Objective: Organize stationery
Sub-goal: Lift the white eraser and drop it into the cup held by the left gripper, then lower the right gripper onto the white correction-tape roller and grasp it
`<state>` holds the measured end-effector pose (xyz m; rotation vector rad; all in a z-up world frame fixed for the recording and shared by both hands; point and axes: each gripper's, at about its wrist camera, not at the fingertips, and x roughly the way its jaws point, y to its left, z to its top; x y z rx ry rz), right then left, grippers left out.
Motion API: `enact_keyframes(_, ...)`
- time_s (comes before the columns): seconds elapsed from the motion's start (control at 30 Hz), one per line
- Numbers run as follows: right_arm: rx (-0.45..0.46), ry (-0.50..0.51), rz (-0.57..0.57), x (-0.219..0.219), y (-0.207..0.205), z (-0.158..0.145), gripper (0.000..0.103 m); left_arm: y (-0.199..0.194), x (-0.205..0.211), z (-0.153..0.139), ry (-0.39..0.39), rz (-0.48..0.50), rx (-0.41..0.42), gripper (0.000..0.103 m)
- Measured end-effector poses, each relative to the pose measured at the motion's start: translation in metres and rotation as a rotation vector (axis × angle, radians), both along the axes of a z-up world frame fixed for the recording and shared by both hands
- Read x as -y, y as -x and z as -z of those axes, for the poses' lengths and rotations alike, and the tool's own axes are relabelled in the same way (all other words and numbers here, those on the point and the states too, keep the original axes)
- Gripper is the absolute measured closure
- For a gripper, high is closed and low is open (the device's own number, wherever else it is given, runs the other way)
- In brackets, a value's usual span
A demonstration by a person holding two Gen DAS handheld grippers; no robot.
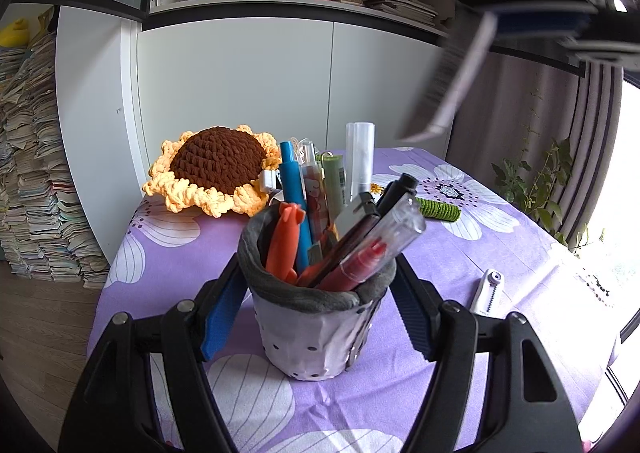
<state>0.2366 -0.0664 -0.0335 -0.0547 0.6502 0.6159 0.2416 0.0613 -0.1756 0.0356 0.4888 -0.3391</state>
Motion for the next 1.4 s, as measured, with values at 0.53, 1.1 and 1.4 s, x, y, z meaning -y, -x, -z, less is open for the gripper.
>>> enact_keyframes(0.53, -0.132, 0.098, -0.142, -0.048, -0.048, 0.042, 0.086, 0.0, 0.002, 0.002, -0.002, -0.001, -0.006, 0.032)
enact_keyframes(1.1, -0.199, -0.009, 0.038, 0.026, -0.042, 0.032, 0.067, 0.0, 0.001, 0.002, 0.002, -0.002, -0.012, 0.032)
enact_keyframes(1.4, -0.478, 0.125, 0.389, 0.109, -0.046, 0.12, 0.061, 0.0, 0.002, 0.002, 0.003, -0.002, -0.013, 0.032)
